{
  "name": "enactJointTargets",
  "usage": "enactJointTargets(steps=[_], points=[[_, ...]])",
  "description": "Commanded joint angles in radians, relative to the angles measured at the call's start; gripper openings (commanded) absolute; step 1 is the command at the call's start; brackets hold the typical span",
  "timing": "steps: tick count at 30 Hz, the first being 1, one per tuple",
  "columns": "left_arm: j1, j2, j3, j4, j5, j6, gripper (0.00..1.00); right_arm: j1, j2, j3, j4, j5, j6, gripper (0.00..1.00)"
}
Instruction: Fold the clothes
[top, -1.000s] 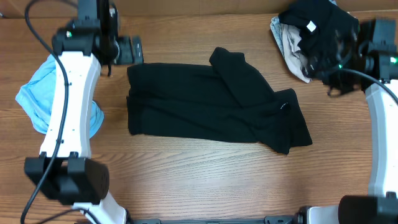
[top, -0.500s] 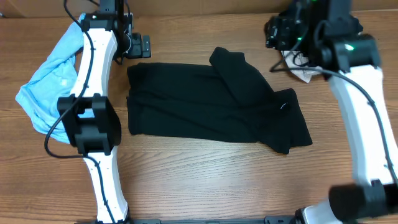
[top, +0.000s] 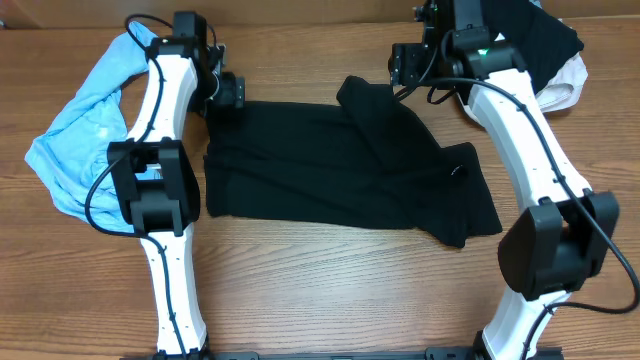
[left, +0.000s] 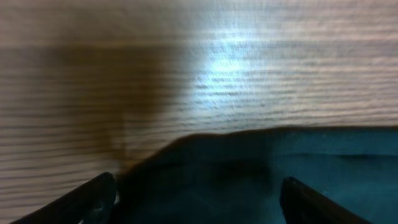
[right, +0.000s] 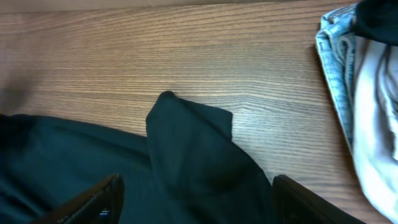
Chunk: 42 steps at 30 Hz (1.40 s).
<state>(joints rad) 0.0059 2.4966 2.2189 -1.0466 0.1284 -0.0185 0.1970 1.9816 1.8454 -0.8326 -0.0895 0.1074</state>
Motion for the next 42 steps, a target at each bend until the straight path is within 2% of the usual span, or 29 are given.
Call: enactJointTargets(steps=[1, 4, 7, 10, 11, 17, 27, 31, 36, 42], points=[[-0.031, 0.028, 0.019, -0.005, 0.027, 0.016, 0.76, 0.0, 0.046, 0.011, 0.028, 0.006, 0.0, 0.79], [-0.042, 0.034, 0.018, -0.006, 0.02, 0.02, 0.49, 0.0, 0.075, 0.011, 0.047, 0.006, 0.0, 0.8], [-0.047, 0.034, 0.014, -0.008, 0.018, 0.02, 0.31, 0.0, 0.106, 0.011, 0.083, 0.006, 0.0, 0.79], [-0.046, 0.034, 0.014, -0.012, -0.009, 0.018, 0.08, 0.0, 0.137, 0.011, 0.129, -0.011, 0.0, 0.8], [-0.046, 0.034, 0.014, -0.014, -0.027, 0.018, 0.04, 0.0, 0.15, 0.011, 0.148, -0.024, 0.0, 0.79], [-0.044, 0.034, 0.014, -0.048, -0.122, -0.015, 0.04, 0.0, 0.247, 0.011, 0.276, -0.046, 0.037, 0.79], [-0.044, 0.034, 0.014, -0.035, -0.128, -0.065, 0.04, 0.013, 0.385, 0.011, 0.429, -0.031, 0.091, 0.73], [-0.044, 0.034, 0.014, -0.023, -0.128, -0.068, 0.04, 0.016, 0.406, 0.009, 0.432, -0.031, 0.092, 0.7], [-0.044, 0.034, 0.014, -0.022, -0.128, -0.068, 0.04, 0.027, 0.411, 0.007, 0.418, -0.05, 0.096, 0.61], [-0.044, 0.034, 0.014, -0.021, -0.128, -0.068, 0.04, 0.071, 0.434, 0.007, 0.412, -0.025, 0.071, 0.6]])
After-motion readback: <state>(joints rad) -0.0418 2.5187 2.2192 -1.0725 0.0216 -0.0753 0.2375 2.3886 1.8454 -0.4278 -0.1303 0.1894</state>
